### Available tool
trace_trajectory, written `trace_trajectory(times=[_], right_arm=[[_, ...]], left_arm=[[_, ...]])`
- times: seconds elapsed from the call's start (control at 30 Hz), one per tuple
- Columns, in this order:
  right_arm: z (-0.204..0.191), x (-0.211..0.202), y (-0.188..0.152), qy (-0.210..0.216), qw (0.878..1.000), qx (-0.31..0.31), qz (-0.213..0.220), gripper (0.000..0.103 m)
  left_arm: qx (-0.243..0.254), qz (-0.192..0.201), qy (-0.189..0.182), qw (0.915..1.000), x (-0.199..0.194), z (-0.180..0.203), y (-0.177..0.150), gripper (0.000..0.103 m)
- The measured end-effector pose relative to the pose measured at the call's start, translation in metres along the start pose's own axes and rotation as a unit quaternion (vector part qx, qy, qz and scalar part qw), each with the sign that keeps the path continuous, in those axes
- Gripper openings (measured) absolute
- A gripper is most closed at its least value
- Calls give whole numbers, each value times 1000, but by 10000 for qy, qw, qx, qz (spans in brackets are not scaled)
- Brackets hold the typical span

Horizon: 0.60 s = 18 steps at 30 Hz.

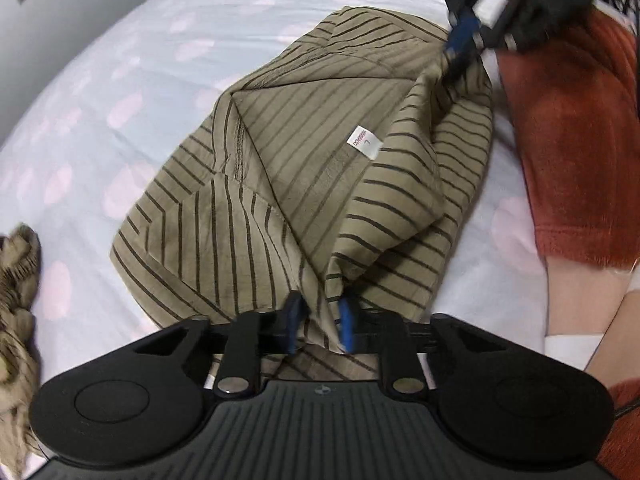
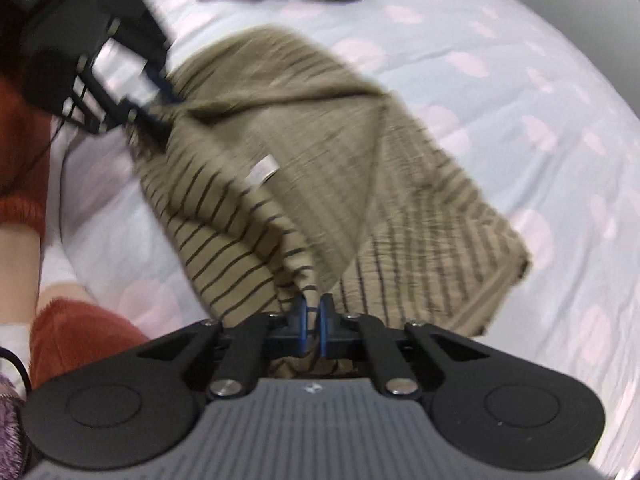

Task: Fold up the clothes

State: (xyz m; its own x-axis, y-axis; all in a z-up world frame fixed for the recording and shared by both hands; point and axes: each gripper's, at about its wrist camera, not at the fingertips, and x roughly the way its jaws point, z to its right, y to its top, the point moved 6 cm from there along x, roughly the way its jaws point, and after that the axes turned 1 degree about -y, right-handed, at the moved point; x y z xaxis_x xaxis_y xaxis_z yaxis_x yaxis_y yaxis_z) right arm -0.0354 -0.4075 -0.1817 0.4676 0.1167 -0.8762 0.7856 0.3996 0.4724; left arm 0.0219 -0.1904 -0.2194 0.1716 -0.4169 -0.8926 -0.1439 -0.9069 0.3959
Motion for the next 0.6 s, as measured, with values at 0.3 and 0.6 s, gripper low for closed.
trace_trajectory(times=[0.3, 0.6], right_arm=[[-32, -27, -3, -1148, 9829, -1318, 582, 7], [-46, 2, -22, -1273, 9614, -2439, 39, 7]], left_arm=[[1524, 228, 1474, 9770, -30, 19, 1, 3], [1853, -231, 1198, 9751, 7, 36, -9, 4]])
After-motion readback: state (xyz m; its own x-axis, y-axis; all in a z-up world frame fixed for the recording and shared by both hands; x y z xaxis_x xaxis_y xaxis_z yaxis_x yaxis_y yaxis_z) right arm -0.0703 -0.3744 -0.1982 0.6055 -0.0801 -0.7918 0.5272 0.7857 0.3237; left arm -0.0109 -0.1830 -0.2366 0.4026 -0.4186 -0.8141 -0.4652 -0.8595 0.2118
